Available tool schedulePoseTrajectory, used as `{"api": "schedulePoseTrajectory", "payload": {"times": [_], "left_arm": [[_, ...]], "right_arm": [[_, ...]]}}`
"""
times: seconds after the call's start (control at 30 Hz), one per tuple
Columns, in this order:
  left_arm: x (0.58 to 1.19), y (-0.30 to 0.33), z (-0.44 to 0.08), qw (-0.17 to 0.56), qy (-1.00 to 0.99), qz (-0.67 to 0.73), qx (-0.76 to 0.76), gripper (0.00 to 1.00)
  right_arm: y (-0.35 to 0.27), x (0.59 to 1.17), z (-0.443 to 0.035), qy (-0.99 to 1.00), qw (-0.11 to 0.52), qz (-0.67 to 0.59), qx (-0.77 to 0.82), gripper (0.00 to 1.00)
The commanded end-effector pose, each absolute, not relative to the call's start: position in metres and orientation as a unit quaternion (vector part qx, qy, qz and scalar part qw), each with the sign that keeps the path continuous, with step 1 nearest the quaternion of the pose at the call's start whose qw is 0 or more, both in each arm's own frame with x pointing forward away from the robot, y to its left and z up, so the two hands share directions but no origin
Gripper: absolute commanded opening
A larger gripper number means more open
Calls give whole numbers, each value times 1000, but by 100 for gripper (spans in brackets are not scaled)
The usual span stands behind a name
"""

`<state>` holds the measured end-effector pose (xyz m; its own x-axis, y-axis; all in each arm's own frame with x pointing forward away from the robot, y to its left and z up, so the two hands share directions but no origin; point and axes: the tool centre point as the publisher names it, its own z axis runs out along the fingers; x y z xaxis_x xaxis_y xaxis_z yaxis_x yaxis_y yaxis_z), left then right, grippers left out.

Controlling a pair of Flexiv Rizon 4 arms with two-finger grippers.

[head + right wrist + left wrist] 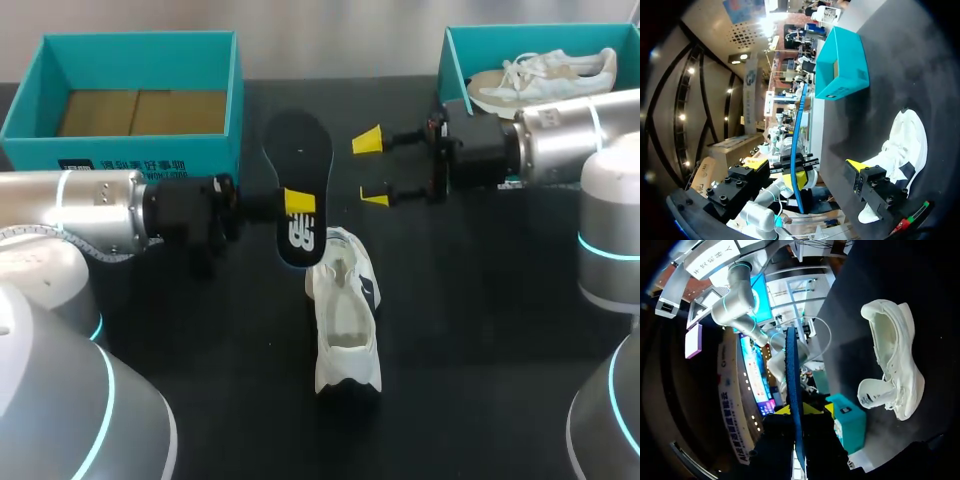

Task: Take the shoe out of the shoebox, open the shoe tongue, remove and reinsert the insole, then place the shoe into the shoebox

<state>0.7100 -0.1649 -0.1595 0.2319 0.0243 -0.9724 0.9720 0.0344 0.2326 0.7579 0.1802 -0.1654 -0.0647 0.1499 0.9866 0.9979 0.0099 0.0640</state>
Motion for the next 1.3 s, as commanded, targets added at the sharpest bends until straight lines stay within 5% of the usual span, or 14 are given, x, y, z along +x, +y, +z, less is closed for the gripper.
{"api": "schedulePoseTrajectory", "payload": {"times": [0.03, 1.3], "left_arm": [[706, -167, -162, 562, 455, -426, 544, 0], [718, -180, -182, 596, 465, -390, 526, 0]], "right_arm": [[181, 758, -165, -554, 445, -474, -520, 100], [238, 763, -164, -535, 458, -471, -532, 96]]}}
